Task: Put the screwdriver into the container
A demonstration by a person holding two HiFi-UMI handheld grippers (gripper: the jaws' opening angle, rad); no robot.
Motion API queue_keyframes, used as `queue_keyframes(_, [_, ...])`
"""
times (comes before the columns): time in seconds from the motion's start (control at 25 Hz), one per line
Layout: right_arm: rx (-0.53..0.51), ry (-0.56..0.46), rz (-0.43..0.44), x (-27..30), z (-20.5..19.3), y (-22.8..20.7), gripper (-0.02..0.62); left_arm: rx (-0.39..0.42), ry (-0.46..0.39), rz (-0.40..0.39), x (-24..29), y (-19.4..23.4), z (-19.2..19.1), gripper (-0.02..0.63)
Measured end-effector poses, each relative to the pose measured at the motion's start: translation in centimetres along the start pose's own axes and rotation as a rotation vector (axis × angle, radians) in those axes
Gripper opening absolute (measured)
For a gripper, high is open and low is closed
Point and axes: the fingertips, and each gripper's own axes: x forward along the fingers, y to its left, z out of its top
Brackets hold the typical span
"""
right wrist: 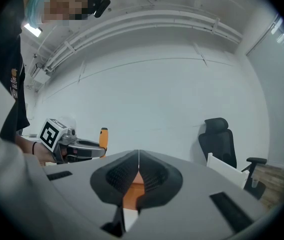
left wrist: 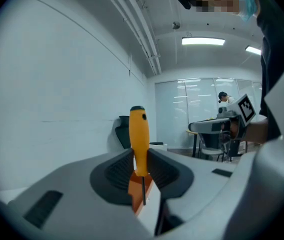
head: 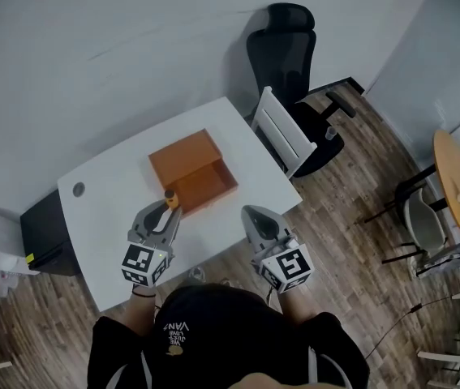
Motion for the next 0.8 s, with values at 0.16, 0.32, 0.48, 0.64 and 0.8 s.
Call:
queue_keyframes(0.16, [0.004, -0.011, -0.035, 0.9, 0.5, -0.5, 0.012, 0.007, -0.001, -0.031, 1.1, 1.1, 0.4, 0.089])
queue_keyframes(0.32, [0.006, -0.013, -0.068, 1.4, 0.6, -1.1, 0.012, 0.017, -0.005, -0.062, 2.4, 1.9, 0.8, 0.089])
queue_keyframes(0.48, [0.011, -0.016, -0.105, 1.8, 0.7, -1.7, 0.012, 0.026, 0.004, -0.096, 3.8, 2.4, 0.8, 0.089])
queue_keyframes(0.64, [0.017, 0.004, -0.138, 1.8, 0.3, -2.4, 0.012, 0.031, 0.024, -0.118, 5.3, 2.7, -0.1, 0.089])
queue_keyframes(0.8, [0.020, 0.021, -0.164, 1.9, 0.1, -3.0, 0.012, 0.038, 0.050, -0.131, 6.5, 3.0, -1.2, 0.090])
